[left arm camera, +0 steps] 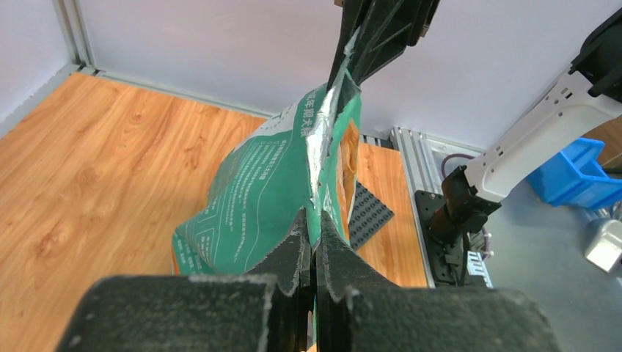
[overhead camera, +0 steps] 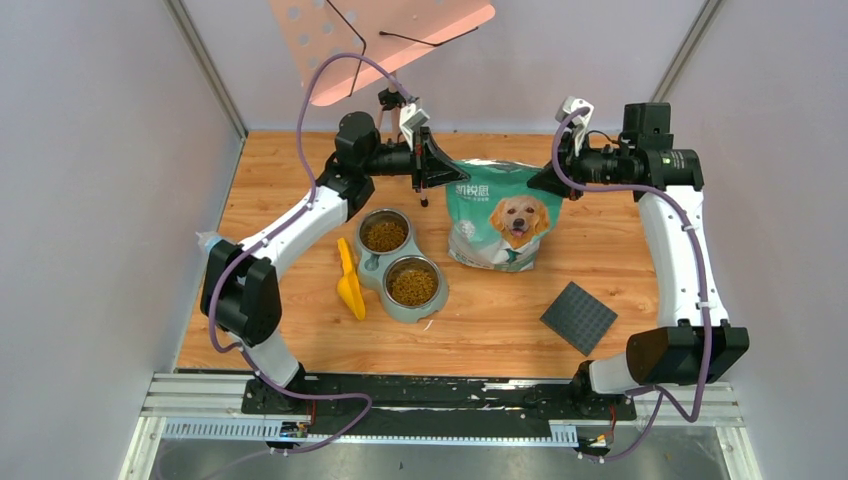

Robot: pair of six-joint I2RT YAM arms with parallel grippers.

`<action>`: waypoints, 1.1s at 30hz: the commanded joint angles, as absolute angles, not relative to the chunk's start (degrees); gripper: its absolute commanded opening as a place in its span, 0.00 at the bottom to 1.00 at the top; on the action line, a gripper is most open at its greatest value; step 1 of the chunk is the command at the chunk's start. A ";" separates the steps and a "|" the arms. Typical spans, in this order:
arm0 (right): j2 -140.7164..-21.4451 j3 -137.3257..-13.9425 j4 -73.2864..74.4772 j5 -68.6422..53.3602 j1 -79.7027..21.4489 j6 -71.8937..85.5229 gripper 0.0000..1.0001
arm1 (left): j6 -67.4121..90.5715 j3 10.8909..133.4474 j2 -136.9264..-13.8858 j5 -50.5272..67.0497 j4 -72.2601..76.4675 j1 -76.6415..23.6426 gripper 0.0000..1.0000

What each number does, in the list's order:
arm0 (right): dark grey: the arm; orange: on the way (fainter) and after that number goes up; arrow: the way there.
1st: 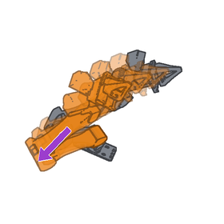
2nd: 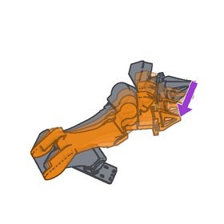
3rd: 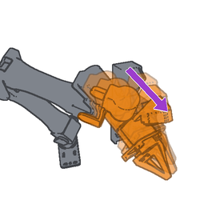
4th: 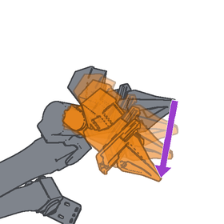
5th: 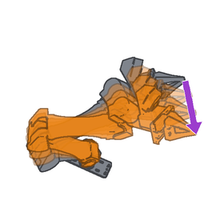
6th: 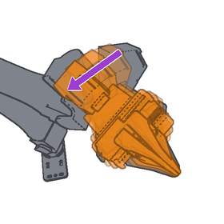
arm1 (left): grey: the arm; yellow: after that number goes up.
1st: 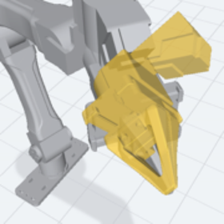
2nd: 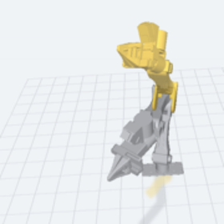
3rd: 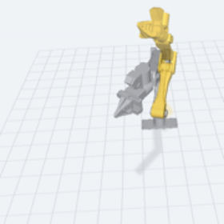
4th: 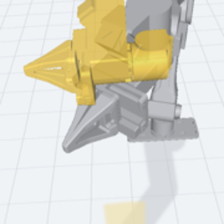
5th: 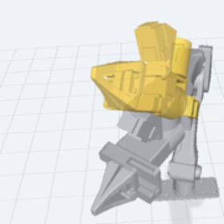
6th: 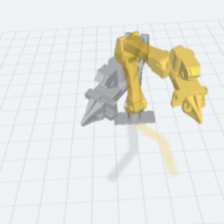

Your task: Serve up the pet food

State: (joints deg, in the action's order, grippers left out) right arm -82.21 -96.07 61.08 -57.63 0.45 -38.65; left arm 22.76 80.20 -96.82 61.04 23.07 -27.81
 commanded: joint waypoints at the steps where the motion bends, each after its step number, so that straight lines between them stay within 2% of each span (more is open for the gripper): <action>1: -81.66 -100.27 58.91 -62.79 5.89 -34.44 0.00 | 24.08 80.53 -91.32 61.51 21.75 -24.92 0.00; 6: -82.00 -100.68 58.50 -66.26 6.40 -31.52 0.00 | 21.95 79.61 -89.77 58.93 19.79 -25.21 0.00; 7: -81.51 -100.16 58.46 -65.64 5.40 -32.03 0.00 | 20.99 79.75 -89.71 58.56 19.70 -25.99 0.04; 8: -81.17 -99.52 58.54 -65.06 4.51 -32.68 0.00 | 18.26 80.08 -89.49 57.49 19.35 -27.17 0.18; 10: -80.68 -98.45 59.05 -63.60 2.87 -34.27 0.00 | 14.52 81.00 -89.78 56.47 18.62 -29.20 0.34; 12: -80.31 -97.78 59.51 -62.67 1.78 -35.36 0.00 | 13.39 82.94 -91.26 56.32 18.07 -30.73 0.42; 14: -80.12 -97.58 60.16 -62.31 1.28 -36.18 0.00 | 13.26 84.89 -93.32 56.98 17.87 -31.72 0.45; 20: -79.81 -97.73 60.77 -61.62 0.90 -37.09 0.00 | 13.02 88.56 -98.73 62.19 17.36 -33.02 0.44; 26: -79.97 -97.67 60.71 -61.27 0.55 -36.75 0.00 | 13.37 89.39 -99.83 65.45 17.13 -33.13 0.39; 33: -80.28 -98.33 60.84 -59.69 0.35 -37.67 0.01 | 12.61 89.08 -98.08 64.59 16.35 -32.98 0.25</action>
